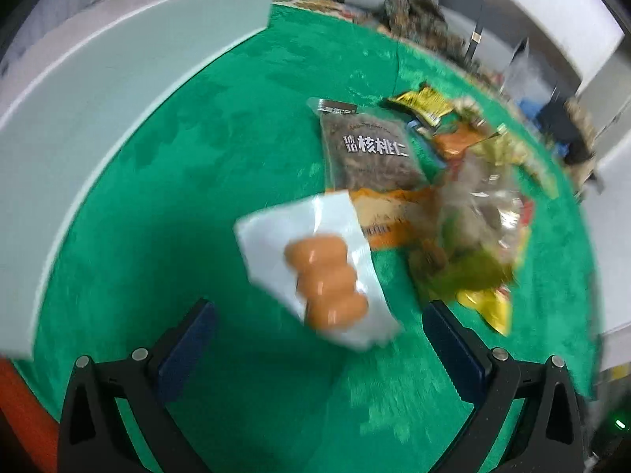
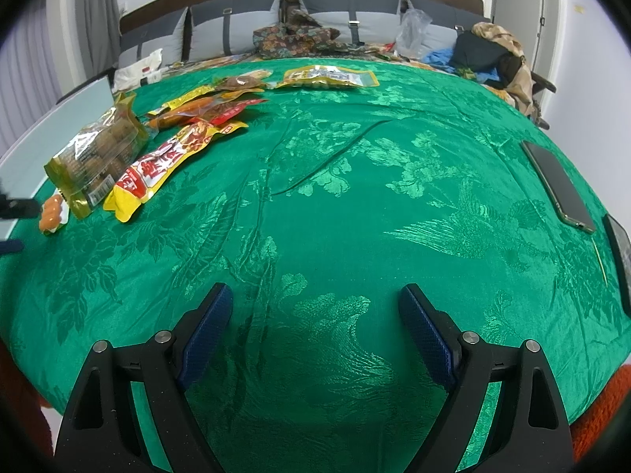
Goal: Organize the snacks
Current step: 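Grasp the white sausage tray with the left tool while the right tool grasps the yellow stick snack pack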
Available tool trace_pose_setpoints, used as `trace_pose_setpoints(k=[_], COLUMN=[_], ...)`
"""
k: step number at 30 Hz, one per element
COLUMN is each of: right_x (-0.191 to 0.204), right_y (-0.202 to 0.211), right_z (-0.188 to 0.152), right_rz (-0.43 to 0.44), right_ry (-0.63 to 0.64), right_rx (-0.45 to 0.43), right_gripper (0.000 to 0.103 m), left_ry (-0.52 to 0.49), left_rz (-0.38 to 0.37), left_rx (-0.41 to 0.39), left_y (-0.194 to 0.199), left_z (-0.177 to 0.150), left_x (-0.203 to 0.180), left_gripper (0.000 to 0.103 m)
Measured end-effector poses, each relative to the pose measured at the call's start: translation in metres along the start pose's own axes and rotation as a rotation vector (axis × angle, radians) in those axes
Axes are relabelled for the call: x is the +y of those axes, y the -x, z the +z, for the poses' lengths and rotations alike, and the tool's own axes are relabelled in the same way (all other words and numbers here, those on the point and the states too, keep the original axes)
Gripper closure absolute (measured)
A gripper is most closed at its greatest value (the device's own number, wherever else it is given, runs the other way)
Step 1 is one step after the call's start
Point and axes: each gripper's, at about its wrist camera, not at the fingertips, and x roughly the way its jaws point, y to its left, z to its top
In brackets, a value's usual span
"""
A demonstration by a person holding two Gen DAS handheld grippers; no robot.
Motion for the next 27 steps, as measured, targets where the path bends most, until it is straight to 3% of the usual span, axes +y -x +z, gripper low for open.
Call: trace_pose_setpoints(k=[3,4,7,14,17,20,24,27], right_x=[0.0,-0.001,-0.002,-0.003,-0.008,-0.017,0.019,0.065], right_y=[0.0,0.0,0.001,0.001,0.0,-0.003,-0.038,-0.072], right_z=[0.0,0.0,0.0,0.0,0.013,0.041,0.099,0.131], right_rz=[0.003,0.005,0.01,0.0,0.046,0.221,0.296,0.274], right_ry=[0.003,0.006,0.011,0.006,-0.03,-0.195,-0.244,-0.205], right_rx=[0.003,0.004,0.005,0.005,0.09,0.095,0.153,0.206], right_gripper=[0.013,0.014,0.014,0.014,0.014,0.015,0.017,0.018], left_ry=[-0.071,-0.126,-0.166,-0.11,-0.074,-0.058,-0.053,-0.067], left_rz=[0.147,0.188,0.162,0.046,-0.007,-0.033,-0.062,-0.056], left_rx=[0.049,0.035,-0.002,-0.05,-0.096,-0.113,-0.144,-0.137], left_y=[-0.024,-0.026,-0.018,0.006,0.015,0.017,0.025,0.021], left_z=[0.013,0.012,0.011,-0.008,-0.013,-0.01,-0.017,-0.025], left_x=[-0.016,-0.022,-0.018,0.033,0.042,0.042,0.043,0.043], left_gripper=[0.01,0.022,0.044,0.045,0.045,0.045,0.045,0.045])
